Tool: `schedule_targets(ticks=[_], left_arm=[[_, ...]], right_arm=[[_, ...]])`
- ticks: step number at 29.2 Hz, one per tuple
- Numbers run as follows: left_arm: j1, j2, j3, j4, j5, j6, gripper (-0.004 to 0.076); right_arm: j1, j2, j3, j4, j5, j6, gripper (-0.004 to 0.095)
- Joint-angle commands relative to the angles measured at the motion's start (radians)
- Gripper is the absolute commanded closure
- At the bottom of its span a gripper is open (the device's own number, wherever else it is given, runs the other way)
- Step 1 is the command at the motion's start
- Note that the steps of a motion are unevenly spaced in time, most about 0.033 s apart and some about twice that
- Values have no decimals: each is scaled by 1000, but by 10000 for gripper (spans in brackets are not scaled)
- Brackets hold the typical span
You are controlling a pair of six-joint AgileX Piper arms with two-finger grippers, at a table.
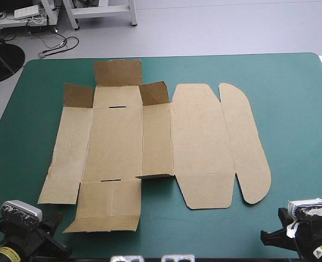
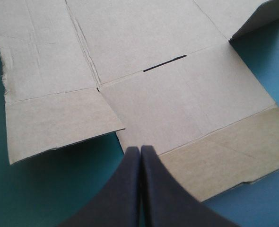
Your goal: Fold the box
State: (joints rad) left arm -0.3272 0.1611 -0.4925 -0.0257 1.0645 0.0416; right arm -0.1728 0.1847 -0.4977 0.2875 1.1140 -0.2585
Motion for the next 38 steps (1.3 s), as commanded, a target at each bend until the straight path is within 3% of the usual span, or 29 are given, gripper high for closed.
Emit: schedule_targets(ticks=[1,10,19,26,33,38], left_arm=[[-7,12,-27,-9,-58,-2,734],[-7,55,-93,-5,-32,-2,734],[-7,350,-397,44,-12,-2,734],[-7,582,-526,66,-14,26,733],[-4,802,-641,180,-133,-42,730],[76,958,-742,195,-140,-65,717]], right_arm=[[2,14,-28,14,-60,-10,923],[2,14,-28,14,-60,-10,923],[2,14,-28,12,-60,-10,923],[2,14,-28,5,-60,-10,923],[2,14,-28,-34,-58,-10,923],[2,14,-28,-38,-58,-10,923]])
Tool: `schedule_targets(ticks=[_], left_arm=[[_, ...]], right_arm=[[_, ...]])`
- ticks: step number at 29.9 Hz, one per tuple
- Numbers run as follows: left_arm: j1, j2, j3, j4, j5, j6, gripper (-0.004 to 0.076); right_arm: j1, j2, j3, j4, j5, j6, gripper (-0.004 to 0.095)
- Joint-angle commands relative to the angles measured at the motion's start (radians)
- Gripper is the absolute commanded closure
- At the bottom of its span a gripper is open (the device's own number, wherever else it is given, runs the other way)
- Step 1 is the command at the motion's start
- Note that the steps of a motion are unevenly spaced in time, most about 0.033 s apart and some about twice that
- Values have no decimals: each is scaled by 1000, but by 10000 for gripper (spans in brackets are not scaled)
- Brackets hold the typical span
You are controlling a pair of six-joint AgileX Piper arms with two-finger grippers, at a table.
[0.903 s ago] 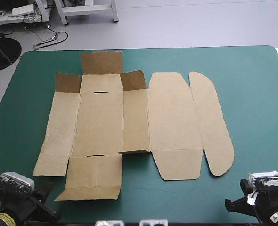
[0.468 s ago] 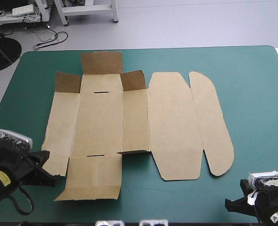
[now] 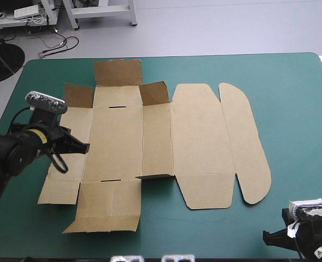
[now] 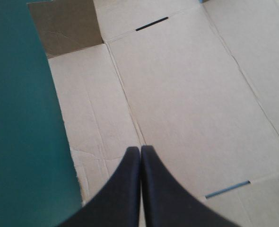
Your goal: Fold the box
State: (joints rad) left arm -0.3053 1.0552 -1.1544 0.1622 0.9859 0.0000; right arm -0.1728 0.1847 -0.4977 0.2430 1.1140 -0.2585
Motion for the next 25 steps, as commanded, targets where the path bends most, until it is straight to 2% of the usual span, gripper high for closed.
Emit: schedule_targets(ticks=[1,7,13,16,21,25], left_arm=[[101,94,-100,-23,-59,-20,714],[476,206,-150,-371,-14,173,712],[811,304,-150,-692,141,377,713],[882,343,-150,-780,194,451,712],[889,428,-150,-747,296,544,713],[889,491,-150,-765,304,556,709]], right_arm=[[2,14,-28,6,-58,-10,923],[2,14,-28,2,-58,-10,923],[2,14,-28,2,-62,-10,923],[2,14,-28,2,-62,-10,923],[2,14,-28,2,-62,-10,923],[2,14,-28,-2,-62,-10,923]])
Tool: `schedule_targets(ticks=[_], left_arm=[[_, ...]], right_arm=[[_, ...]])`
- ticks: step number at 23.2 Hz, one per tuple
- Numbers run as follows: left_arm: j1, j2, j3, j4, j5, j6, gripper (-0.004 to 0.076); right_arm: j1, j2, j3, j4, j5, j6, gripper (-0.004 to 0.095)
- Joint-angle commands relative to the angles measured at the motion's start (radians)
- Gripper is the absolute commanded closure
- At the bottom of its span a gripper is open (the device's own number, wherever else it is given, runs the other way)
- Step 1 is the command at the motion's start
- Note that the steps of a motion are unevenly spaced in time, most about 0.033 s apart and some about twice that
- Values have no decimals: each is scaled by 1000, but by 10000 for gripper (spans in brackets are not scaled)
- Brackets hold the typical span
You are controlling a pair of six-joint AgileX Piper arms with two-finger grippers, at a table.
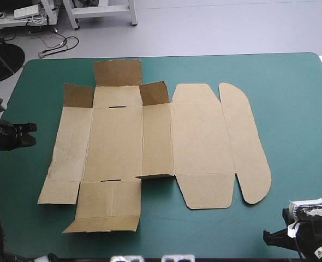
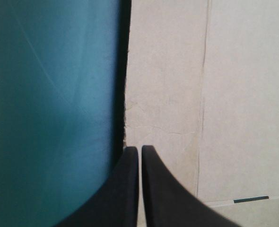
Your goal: Fold the box
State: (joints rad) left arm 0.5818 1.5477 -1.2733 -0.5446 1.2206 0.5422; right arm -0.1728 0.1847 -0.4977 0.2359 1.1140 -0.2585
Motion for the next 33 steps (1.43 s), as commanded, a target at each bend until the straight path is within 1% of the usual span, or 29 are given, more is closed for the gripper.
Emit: schedule_targets(ticks=[1,2,3,4,5,6,8,10,13,16,25,33], left_arm=[[2,11,-31,-65,70,14,685],[2,18,-31,-59,70,-7,615],[2,18,-31,-59,70,-41,565],[0,24,-31,-48,70,-69,435],[0,29,-31,-40,70,-69,377],[0,42,-31,-31,70,-69,251],[0,59,-31,-10,70,-69,204],[-3,73,-23,-10,70,-46,220],[-12,89,34,-20,75,19,261],[-12,103,84,-88,77,53,289],[-37,126,146,-95,76,57,297],[-164,179,146,-98,76,28,298]], right_arm=[[2,14,-28,1,-62,-10,923],[2,14,-28,-1,-62,-10,923],[2,14,-28,-1,-62,-10,923],[2,14,-28,-3,-62,-10,923],[2,14,-28,-3,-62,-10,923],[2,14,-28,-3,-60,-10,923],[2,14,-28,-3,-60,-10,923],[2,14,-28,-1,-60,-6,923],[2,14,-28,3,-60,10,923],[2,14,-28,5,-60,10,923],[2,14,-28,5,-60,12,923],[2,14,-28,5,-58,12,923]])
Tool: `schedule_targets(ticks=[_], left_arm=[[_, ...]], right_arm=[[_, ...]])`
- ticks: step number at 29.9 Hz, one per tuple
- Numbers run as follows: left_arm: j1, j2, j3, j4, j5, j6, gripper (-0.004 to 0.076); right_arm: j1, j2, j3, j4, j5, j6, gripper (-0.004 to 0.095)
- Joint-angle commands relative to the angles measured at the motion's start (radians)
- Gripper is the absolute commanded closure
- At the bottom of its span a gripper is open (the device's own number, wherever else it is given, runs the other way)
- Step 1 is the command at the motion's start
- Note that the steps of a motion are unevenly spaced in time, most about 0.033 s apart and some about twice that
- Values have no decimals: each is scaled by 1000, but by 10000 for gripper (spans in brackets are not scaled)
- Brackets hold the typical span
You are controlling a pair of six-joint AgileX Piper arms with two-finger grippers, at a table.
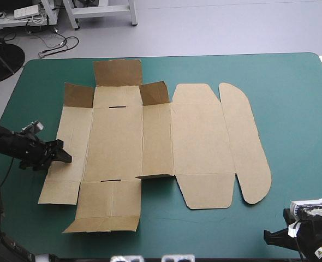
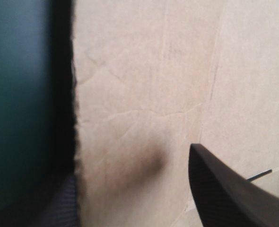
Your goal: Fold the box
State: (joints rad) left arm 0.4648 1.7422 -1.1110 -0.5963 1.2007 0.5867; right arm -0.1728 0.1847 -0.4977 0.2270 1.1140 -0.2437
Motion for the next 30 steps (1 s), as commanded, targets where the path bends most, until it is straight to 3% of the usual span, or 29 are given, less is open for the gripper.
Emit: schedule_targets(ticks=[1,7,10,13,17,23,30], left_arm=[[-61,-7,-17,-46,94,-28,299],[-100,6,-17,-86,78,-28,322],[-100,6,-17,-128,81,-28,379],[-104,6,-17,-151,87,-38,481],[-123,6,-17,-147,79,-34,724],[-172,-24,-141,-49,97,-28,733],[-338,-143,-365,196,91,26,733]], right_arm=[[2,14,-28,14,-56,-2,923],[2,14,-28,14,-51,-2,923],[2,14,-28,14,-51,-2,923],[2,14,-28,14,-51,-2,923],[2,14,-28,14,-53,-2,923],[2,14,-28,18,-51,-2,923],[2,14,-28,29,-51,-2,923]])
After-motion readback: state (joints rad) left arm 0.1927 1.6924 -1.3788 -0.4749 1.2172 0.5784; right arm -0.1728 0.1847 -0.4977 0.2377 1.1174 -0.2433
